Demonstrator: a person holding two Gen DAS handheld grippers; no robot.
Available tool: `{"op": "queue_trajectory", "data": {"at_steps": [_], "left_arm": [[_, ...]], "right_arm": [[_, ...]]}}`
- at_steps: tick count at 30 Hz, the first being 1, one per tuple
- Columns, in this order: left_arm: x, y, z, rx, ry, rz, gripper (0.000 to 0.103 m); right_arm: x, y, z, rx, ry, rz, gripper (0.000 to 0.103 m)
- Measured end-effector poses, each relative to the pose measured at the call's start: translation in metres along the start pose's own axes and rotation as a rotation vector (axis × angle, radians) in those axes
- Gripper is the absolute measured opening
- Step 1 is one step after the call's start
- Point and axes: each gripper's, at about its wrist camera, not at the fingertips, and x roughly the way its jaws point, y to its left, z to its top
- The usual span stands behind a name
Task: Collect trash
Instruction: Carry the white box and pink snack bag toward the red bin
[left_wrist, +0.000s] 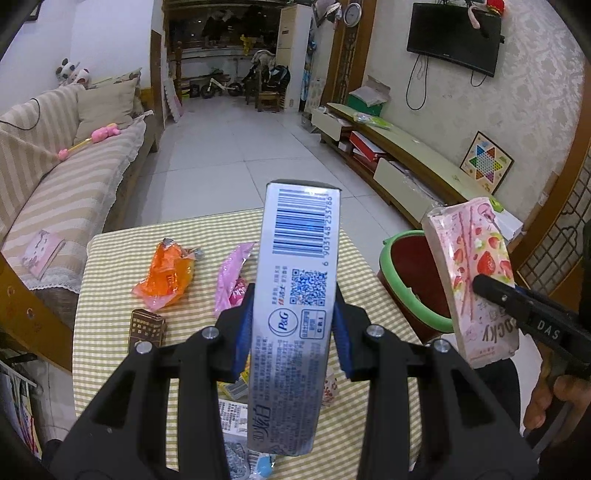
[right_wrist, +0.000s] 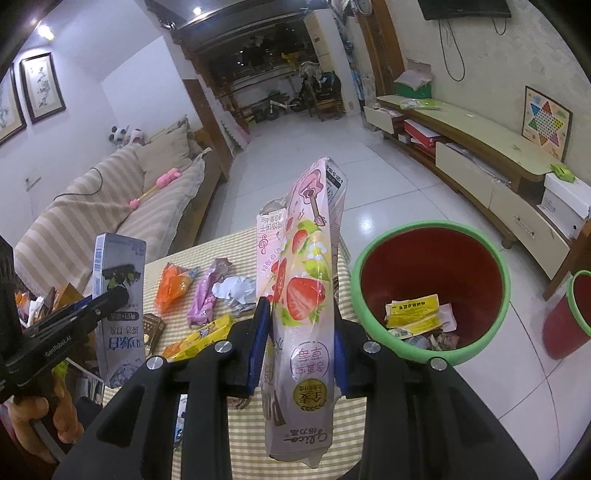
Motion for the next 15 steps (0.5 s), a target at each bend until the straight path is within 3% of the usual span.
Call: {"op": "queue_trajectory", "data": {"at_steps": [15], "left_arm": [[0.016,0.003,-0.013,0.002,0.060,0.003,0.036]], "right_arm": [[0.010,-0.003,-0.005,0.034,0.033,0.000,0.030]]}}
